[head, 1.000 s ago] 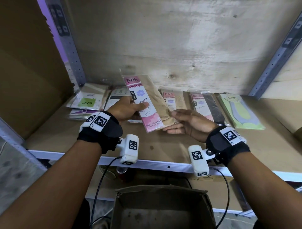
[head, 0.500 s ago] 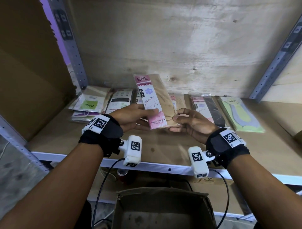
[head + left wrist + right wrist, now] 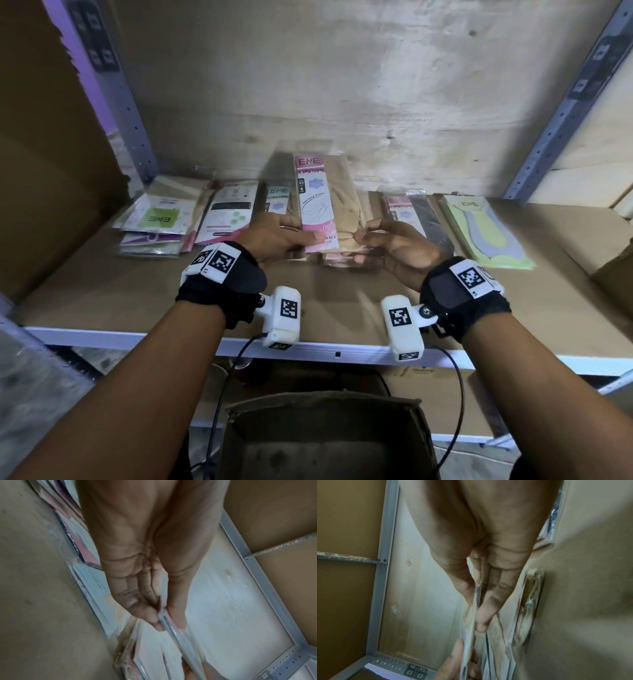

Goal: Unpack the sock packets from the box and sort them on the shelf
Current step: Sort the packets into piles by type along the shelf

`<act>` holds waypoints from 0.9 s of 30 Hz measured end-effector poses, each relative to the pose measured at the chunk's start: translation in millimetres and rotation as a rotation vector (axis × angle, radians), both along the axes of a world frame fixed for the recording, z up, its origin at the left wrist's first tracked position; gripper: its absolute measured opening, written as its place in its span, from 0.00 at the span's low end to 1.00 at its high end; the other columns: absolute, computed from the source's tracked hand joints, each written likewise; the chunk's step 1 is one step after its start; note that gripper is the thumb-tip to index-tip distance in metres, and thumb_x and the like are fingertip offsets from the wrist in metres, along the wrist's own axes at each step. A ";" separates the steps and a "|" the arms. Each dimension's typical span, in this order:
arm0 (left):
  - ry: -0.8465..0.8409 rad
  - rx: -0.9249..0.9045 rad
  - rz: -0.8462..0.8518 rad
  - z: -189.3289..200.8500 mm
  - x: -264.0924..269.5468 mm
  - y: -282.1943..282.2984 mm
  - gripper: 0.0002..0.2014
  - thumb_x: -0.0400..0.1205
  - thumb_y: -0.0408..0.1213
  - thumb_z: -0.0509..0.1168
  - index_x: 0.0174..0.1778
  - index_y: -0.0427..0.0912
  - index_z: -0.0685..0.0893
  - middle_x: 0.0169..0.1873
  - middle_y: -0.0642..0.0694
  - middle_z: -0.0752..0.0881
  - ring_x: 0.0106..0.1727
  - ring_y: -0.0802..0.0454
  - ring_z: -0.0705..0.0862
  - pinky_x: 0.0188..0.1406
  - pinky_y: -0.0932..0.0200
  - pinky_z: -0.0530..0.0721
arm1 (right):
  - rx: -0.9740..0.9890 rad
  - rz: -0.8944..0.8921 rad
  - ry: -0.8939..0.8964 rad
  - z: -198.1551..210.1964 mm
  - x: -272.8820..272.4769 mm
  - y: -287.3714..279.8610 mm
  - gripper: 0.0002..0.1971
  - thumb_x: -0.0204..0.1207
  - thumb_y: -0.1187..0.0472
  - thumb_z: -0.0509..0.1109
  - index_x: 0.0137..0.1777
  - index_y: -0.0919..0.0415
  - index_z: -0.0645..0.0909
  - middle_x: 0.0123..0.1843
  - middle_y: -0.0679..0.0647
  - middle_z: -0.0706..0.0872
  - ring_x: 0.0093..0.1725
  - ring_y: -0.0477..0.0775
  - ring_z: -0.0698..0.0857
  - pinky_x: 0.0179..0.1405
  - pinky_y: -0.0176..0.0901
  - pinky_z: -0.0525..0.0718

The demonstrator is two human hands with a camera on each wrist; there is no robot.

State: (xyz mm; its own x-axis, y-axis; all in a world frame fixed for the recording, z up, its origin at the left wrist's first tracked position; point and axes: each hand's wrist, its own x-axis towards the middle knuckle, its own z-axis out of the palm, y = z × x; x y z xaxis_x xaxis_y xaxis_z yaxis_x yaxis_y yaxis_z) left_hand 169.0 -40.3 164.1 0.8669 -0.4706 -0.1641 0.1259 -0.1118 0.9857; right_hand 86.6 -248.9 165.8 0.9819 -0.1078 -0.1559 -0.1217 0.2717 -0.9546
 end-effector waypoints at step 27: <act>-0.224 0.283 0.163 -5.7 4.4 -48.2 0.20 0.65 0.31 0.85 0.50 0.34 0.86 0.40 0.32 0.92 0.39 0.39 0.92 0.52 0.43 0.91 | -0.903 -0.140 0.271 -1.8 25.4 -36.6 0.33 0.65 0.63 0.84 0.71 0.64 0.78 0.48 0.63 0.90 0.40 0.53 0.91 0.44 0.41 0.89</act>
